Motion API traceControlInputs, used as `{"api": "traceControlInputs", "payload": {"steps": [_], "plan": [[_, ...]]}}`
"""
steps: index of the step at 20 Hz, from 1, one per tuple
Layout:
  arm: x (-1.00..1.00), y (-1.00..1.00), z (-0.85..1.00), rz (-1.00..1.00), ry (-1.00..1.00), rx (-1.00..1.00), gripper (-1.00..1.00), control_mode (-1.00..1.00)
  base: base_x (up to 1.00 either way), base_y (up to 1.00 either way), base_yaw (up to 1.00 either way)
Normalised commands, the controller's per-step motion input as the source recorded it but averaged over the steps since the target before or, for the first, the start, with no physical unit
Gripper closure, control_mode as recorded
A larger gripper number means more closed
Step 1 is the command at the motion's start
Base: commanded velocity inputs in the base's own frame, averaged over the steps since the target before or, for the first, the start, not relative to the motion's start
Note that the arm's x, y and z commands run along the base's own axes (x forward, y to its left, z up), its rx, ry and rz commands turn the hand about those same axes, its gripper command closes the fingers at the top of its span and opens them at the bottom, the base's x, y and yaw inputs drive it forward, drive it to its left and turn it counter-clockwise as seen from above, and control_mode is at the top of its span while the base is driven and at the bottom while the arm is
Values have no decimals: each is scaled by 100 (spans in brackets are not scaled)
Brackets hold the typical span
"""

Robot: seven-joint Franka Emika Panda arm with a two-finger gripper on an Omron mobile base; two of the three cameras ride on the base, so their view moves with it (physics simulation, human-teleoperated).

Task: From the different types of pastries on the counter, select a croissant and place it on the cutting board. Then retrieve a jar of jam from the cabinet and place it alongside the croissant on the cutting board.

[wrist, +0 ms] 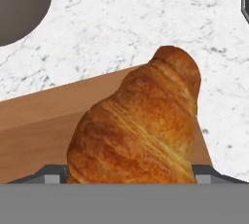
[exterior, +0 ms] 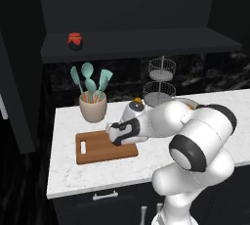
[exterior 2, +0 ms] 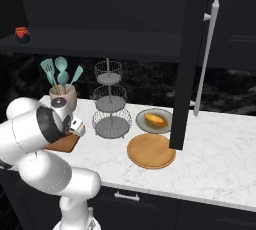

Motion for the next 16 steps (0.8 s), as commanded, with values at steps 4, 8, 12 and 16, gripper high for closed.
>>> {"api": "traceControlInputs", "payload": {"steps": [4,8,12,16], "plan": [[2,9,-5,0,5,0,-100,-100,0,0,0],[0,5,0,0,6,0,-100,-100,0,0,0],[2,0,-1,0,2,0,-100,-100,0,0,0],[-5,0,60,3,0,1,-100,-100,0,0,0]]}}
